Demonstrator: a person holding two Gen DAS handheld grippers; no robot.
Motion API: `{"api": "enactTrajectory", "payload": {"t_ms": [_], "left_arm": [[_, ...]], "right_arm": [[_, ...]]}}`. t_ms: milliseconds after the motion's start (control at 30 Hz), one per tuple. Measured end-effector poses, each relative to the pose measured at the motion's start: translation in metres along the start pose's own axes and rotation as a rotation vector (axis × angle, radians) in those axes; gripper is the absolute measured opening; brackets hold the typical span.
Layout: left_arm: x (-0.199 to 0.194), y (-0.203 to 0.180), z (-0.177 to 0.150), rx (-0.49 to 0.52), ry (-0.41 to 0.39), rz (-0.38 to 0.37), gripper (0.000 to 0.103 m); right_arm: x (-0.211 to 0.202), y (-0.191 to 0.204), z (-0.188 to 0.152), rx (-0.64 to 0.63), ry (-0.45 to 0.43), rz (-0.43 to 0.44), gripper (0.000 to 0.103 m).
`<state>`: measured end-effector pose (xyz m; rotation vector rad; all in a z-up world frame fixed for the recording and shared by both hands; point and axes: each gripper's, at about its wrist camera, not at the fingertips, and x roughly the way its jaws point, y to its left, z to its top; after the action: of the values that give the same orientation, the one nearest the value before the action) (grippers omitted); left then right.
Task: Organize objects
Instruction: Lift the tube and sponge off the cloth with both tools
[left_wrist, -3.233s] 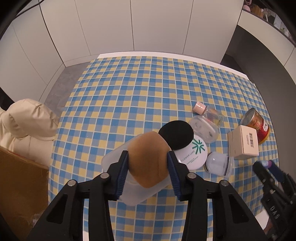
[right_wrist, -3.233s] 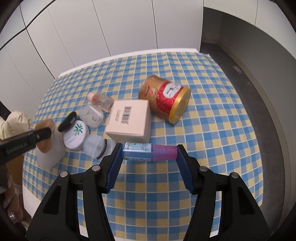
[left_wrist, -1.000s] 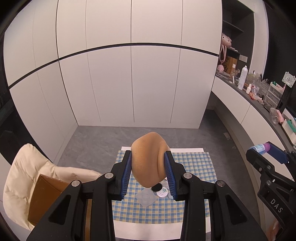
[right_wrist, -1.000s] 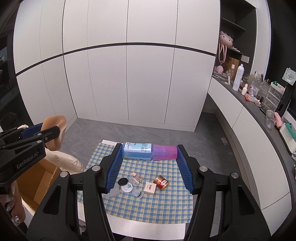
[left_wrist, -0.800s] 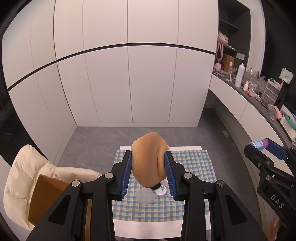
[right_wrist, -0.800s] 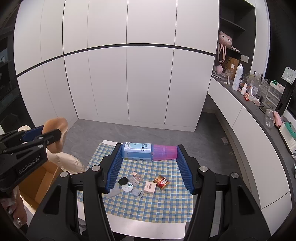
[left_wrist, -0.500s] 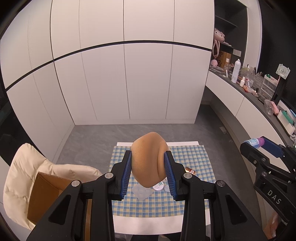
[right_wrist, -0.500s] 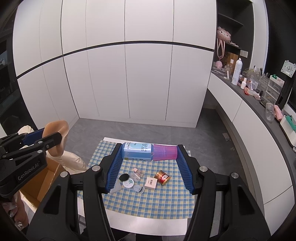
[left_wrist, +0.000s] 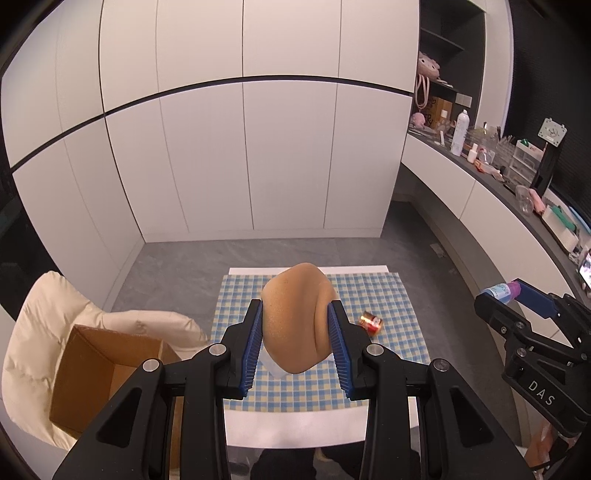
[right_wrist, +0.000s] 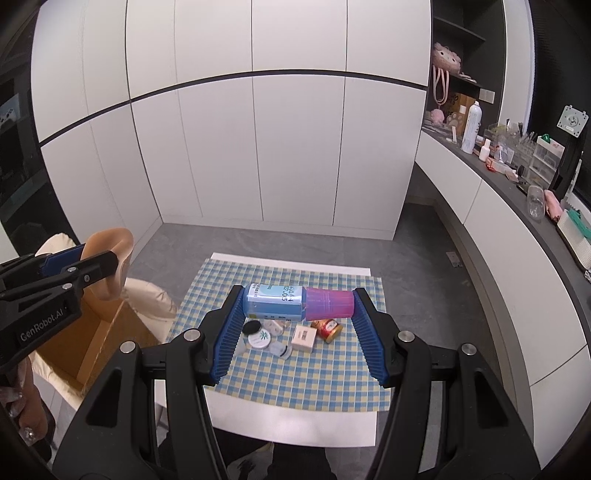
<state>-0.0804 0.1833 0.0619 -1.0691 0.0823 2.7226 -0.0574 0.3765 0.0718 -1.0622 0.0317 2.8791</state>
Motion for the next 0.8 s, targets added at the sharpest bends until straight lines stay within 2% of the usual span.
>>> {"api": "enactTrajectory", "payload": {"t_ms": [200,600,800], "left_arm": [[-0.014,-0.001,-0.026,0.019,-0.010,0.019,0.035],[-0.021,0.002,-0.075,0.009,0.059,-0.069,0.035],[-0.022,0.004,-0.098,0.016,0.091,-0.086,0.035]], "right_arm": [[-0.011,0.002,-0.027,0.009,0.014,0.009,0.060],[-0.021,0.012,-0.094,0.037,0.086,0.050,0.060],[-0.029,0.013,-0.117,0.023,0.079,0.022,0.060]]}}
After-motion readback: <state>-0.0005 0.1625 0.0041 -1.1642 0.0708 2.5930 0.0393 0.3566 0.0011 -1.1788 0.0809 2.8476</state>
